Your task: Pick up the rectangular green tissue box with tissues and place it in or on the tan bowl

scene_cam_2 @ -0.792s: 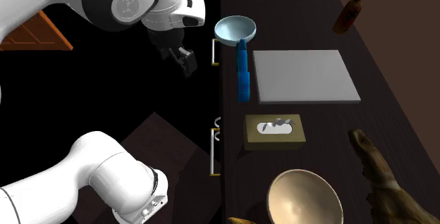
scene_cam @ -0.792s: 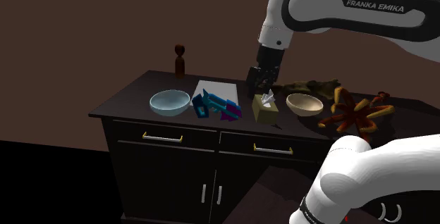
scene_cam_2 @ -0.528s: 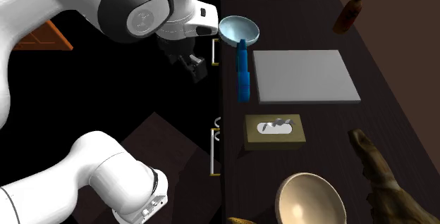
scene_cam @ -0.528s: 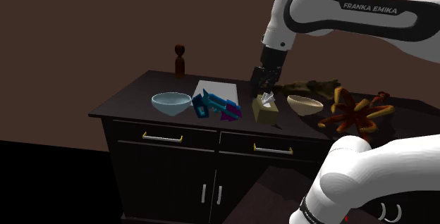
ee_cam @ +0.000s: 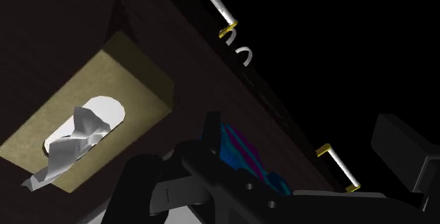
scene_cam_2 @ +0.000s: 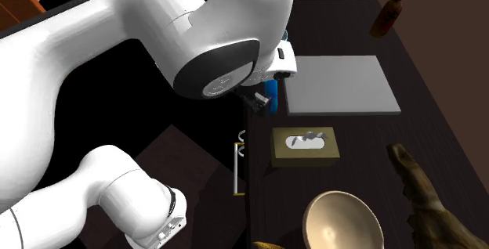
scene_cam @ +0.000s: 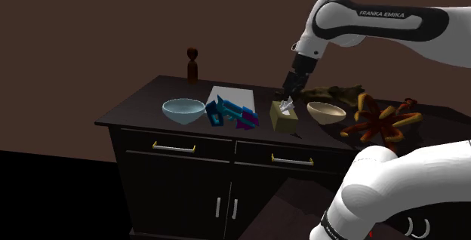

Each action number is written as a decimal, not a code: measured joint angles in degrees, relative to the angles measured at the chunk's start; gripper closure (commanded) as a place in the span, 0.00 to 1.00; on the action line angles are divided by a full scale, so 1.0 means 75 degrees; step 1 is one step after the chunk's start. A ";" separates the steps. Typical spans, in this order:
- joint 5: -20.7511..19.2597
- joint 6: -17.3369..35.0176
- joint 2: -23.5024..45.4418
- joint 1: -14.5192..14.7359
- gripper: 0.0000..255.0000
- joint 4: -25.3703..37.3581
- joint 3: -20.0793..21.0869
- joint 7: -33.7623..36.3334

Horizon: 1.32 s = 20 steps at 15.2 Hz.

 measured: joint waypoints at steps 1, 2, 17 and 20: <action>-0.0045 0.0078 0.0145 -0.0005 0.00 0.0059 -0.0279 -0.0297; -0.0054 0.0123 0.0363 0.0024 0.00 0.0222 -0.0538 -0.0576; 0.1019 0.0700 0.3481 0.0911 0.00 0.1896 -0.4059 -0.4560; 0.1045 0.0962 0.3499 0.0920 0.00 0.1642 -0.4067 -0.4617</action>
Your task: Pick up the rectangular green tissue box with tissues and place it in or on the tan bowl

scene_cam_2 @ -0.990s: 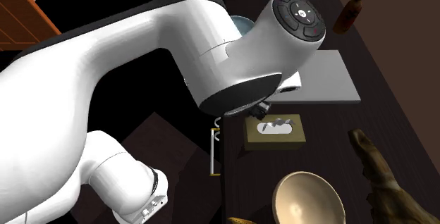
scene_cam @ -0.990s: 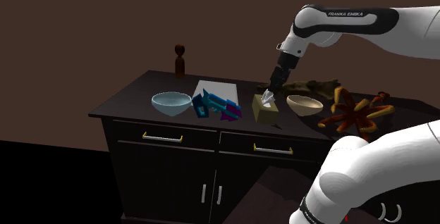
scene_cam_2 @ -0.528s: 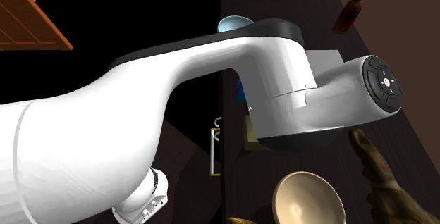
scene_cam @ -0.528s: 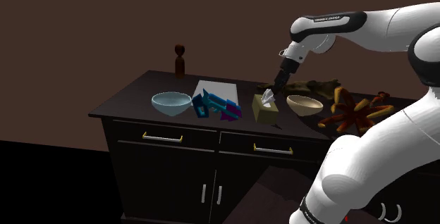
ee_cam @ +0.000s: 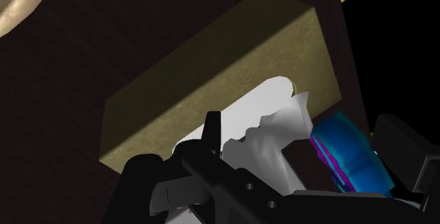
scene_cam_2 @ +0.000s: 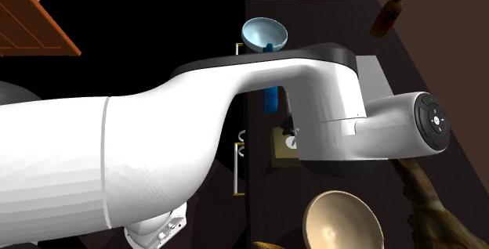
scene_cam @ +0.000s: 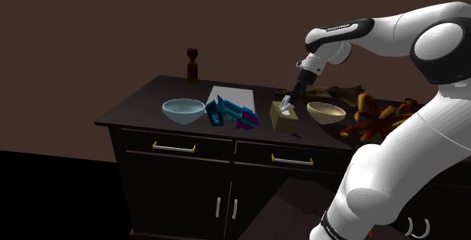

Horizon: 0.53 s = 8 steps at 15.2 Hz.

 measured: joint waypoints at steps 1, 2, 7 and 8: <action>0.0019 0.0095 0.0026 0.0009 0.00 -0.0078 -0.0011 -0.0026; 0.0021 0.0173 0.0019 0.0010 0.00 -0.0160 -0.0001 -0.0027; 0.0029 0.0269 0.0014 0.0017 0.00 -0.0254 0.0017 -0.0020; 0.0028 0.0270 0.0013 0.0016 0.00 -0.0256 0.0017 -0.0019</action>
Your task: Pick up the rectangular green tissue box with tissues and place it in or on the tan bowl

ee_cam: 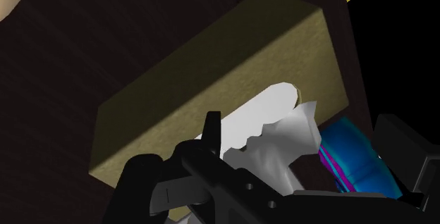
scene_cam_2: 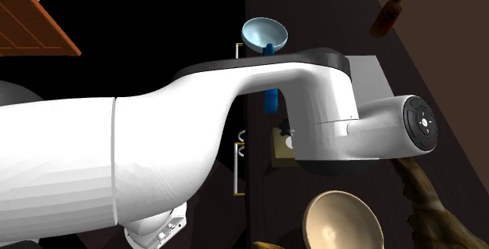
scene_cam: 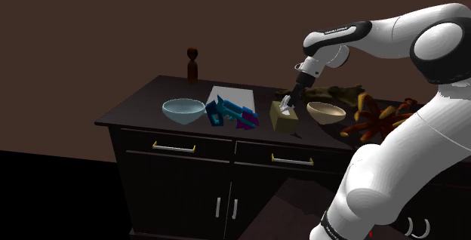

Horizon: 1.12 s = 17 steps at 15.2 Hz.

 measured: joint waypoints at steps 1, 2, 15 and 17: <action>0.0000 0.0000 0.0000 0.0000 1.00 0.0000 0.0000 0.0000; 0.0000 0.0000 0.0000 0.0000 1.00 0.0000 0.0000 0.0000; -0.0036 -0.0283 -0.0084 -0.0010 1.00 0.0238 0.0078 0.0133; -0.0060 -0.0470 -0.0123 -0.0017 1.00 0.0406 0.0106 0.0197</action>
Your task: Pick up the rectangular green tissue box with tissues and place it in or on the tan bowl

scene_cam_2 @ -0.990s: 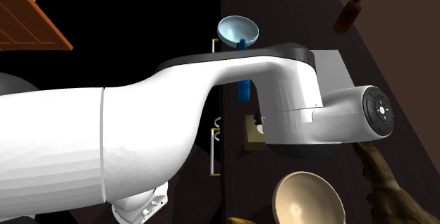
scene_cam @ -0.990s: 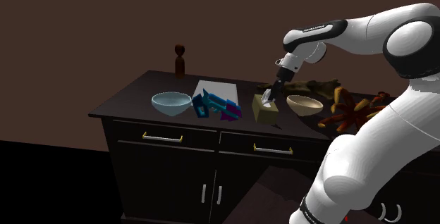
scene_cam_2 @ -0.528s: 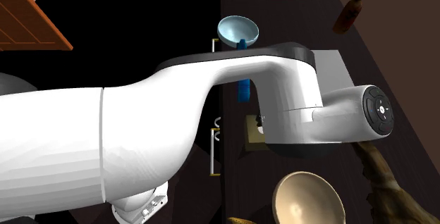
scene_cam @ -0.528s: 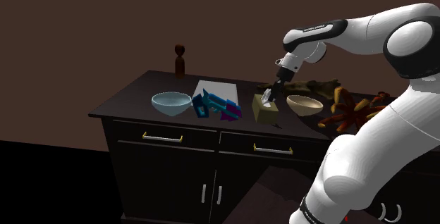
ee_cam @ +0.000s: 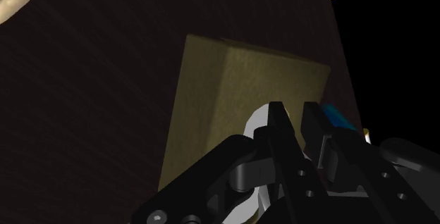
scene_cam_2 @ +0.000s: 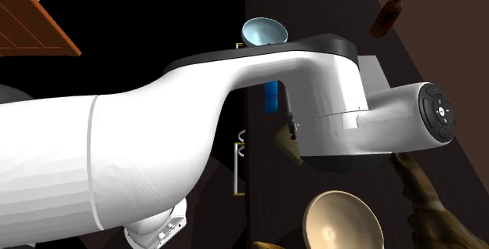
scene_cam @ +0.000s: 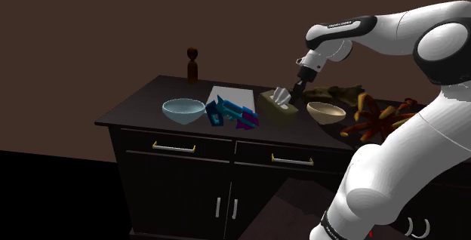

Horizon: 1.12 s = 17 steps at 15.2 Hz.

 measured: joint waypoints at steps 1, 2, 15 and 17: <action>-0.0010 -0.0093 -0.0019 -0.0002 1.00 0.0083 0.0015 0.0032; -0.0027 -0.0179 -0.0058 -0.0008 1.00 0.0146 0.0046 0.0081; 0.0018 -0.1443 -0.0074 0.0075 1.00 0.1463 0.0194 0.0484; 0.0032 -0.1643 -0.0053 0.0088 1.00 0.1684 0.0190 0.0518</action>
